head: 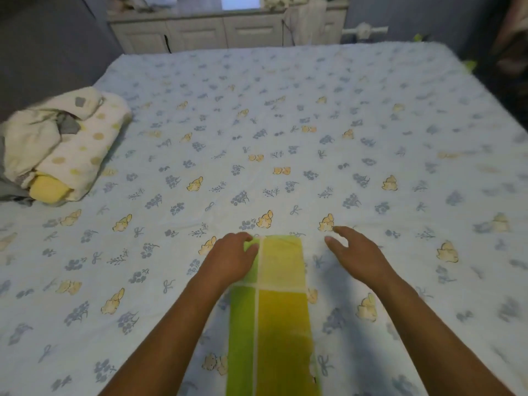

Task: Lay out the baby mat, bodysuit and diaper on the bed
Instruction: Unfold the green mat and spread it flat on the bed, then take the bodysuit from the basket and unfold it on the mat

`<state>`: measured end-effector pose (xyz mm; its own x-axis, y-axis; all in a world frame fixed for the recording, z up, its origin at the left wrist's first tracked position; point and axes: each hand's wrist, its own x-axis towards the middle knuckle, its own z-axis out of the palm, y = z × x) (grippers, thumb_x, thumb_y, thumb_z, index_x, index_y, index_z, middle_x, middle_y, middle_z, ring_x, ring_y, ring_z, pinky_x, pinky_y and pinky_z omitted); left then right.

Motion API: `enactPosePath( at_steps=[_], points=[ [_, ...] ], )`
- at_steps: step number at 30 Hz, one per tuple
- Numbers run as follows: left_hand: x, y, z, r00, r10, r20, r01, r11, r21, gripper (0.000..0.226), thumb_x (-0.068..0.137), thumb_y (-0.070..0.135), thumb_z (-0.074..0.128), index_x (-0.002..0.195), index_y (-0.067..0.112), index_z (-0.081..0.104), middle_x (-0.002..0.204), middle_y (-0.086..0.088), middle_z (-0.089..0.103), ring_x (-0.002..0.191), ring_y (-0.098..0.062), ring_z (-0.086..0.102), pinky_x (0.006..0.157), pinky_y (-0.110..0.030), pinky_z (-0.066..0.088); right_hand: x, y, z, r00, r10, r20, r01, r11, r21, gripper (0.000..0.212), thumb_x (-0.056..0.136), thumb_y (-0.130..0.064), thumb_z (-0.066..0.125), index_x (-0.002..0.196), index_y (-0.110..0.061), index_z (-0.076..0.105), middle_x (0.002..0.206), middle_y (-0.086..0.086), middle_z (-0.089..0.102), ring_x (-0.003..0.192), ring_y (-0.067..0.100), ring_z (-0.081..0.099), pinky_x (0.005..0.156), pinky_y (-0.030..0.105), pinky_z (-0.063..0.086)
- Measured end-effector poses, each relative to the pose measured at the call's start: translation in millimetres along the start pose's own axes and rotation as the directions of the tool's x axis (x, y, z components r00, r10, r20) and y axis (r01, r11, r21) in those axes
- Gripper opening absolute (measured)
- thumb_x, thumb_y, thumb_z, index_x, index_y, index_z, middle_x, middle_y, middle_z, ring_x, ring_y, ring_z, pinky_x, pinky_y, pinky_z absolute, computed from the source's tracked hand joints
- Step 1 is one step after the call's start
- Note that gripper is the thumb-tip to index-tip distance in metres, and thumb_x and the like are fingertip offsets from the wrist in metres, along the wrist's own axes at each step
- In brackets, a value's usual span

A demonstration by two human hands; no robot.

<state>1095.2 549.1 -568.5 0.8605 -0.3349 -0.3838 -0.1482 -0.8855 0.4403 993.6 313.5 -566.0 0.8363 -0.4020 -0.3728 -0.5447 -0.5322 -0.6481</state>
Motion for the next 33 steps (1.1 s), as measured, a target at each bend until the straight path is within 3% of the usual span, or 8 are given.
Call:
enactPosePath(
  at_steps=[9, 18, 25, 30, 33],
  points=[
    [-130.5, 198.5, -142.6, 0.997, 0.072, 0.019, -0.075, 0.984, 0.164, 0.059, 0.098, 0.057, 0.039, 0.146, 0.022, 0.045, 0.149, -0.004, 0.050, 0.135, -0.025, 0.048, 0.108, -0.039, 0.040, -132.7, -72.9, -224.5, 0.998, -0.047, -0.044, 0.046, 0.999, -0.027, 0.067, 0.093, -0.063, 0.036, 0.146, -0.023, 0.039, 0.155, -0.001, 0.038, 0.140, 0.020, 0.038, 0.112, 0.036, 0.029],
    [-246.2, 398.9, -220.6, 0.982, 0.185, -0.044, -0.178, 0.977, 0.119, 0.061, 0.097, 0.059, 0.039, 0.144, 0.021, 0.047, 0.149, -0.004, 0.050, 0.133, -0.024, 0.050, 0.105, -0.037, 0.041, -275.9, -89.7, -445.4, 0.975, -0.060, -0.215, 0.062, 0.998, 0.002, 0.067, 0.093, -0.061, 0.039, 0.146, -0.020, 0.041, 0.154, 0.002, 0.039, 0.138, 0.022, 0.040, 0.109, 0.036, 0.034],
    [-319.9, 525.9, -229.6, 0.916, 0.389, -0.095, -0.379, 0.920, 0.103, 0.058, 0.096, 0.058, 0.044, 0.138, 0.020, 0.055, 0.142, -0.004, 0.057, 0.125, -0.024, 0.056, 0.101, -0.036, 0.045, -394.1, -40.6, -577.1, 0.891, -0.032, -0.453, 0.020, 0.999, -0.031, 0.062, 0.095, -0.058, 0.035, 0.147, -0.023, 0.040, 0.152, 0.001, 0.042, 0.134, 0.026, 0.045, 0.103, 0.039, 0.041],
    [-372.1, 612.3, -201.0, 0.876, 0.479, -0.053, -0.471, 0.874, 0.114, 0.055, 0.096, 0.057, 0.045, 0.135, 0.020, 0.058, 0.139, -0.004, 0.059, 0.122, -0.023, 0.058, 0.101, -0.037, 0.047, -462.2, 23.5, -637.4, 0.811, 0.032, -0.584, -0.013, 0.999, 0.037, 0.054, 0.094, -0.058, 0.038, 0.130, -0.024, 0.059, 0.138, 0.007, 0.057, 0.122, 0.029, 0.055, 0.094, 0.035, 0.044],
    [-402.9, 665.5, -175.8, 0.845, 0.534, -0.035, -0.526, 0.840, 0.129, 0.053, 0.098, 0.053, 0.045, 0.135, 0.018, 0.058, 0.140, -0.004, 0.059, 0.124, -0.023, 0.057, 0.103, -0.036, 0.045, -490.7, 67.8, -670.8, 0.787, 0.071, -0.613, -0.048, 0.997, 0.053, 0.055, 0.094, -0.056, 0.038, 0.130, -0.019, 0.058, 0.137, 0.010, 0.058, 0.121, 0.029, 0.055, 0.099, 0.039, 0.045]
  ],
)
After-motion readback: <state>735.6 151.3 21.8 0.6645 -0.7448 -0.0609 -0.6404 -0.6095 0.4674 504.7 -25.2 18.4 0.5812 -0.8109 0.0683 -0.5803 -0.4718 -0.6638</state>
